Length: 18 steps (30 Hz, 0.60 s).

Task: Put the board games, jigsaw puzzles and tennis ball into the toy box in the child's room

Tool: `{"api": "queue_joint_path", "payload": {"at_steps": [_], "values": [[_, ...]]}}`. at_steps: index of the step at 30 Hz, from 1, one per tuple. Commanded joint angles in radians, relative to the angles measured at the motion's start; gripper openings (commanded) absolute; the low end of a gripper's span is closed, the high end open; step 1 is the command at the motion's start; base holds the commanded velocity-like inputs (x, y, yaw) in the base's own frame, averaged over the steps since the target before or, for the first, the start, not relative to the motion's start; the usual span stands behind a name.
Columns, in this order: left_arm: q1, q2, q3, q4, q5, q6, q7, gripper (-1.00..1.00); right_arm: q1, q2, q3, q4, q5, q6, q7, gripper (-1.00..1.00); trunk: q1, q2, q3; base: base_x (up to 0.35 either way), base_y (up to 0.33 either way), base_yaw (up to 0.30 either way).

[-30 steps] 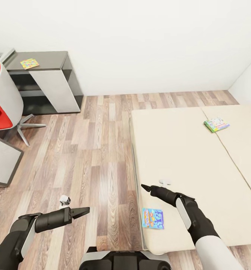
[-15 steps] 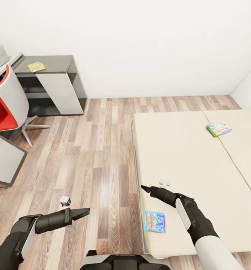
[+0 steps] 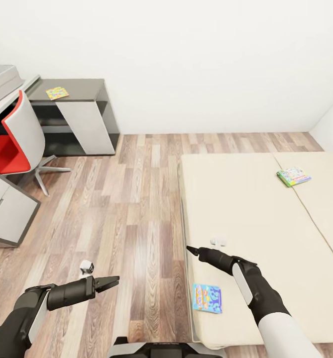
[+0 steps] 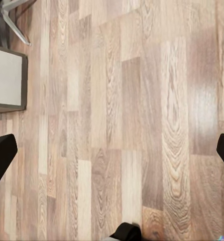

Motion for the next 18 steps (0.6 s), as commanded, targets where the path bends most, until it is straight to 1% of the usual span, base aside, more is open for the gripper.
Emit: {"api": "queue_joint_path", "payload": {"at_steps": [1,12,18], "values": [[0.0,0.0,0.0,0.0,0.001,0.011,-0.003,1.0,0.0,0.001,-0.004,-0.001,-0.006,0.008,0.002,1.0,0.001,-0.002,0.0,0.0,0.0,0.072],[0.0,0.0,0.0,0.0,0.001,0.011,-0.003,1.0,0.0,0.0,-0.008,0.0,-0.015,0.007,0.003,1.0,0.001,-0.002,0.018,0.0,0.0,0.071],[0.0,0.001,0.0,0.0,0.001,0.011,-0.003,1.0,0.0,0.0,-0.007,0.001,-0.018,0.006,0.004,1.0,0.001,-0.002,0.021,0.0,0.0,0.02]]}}
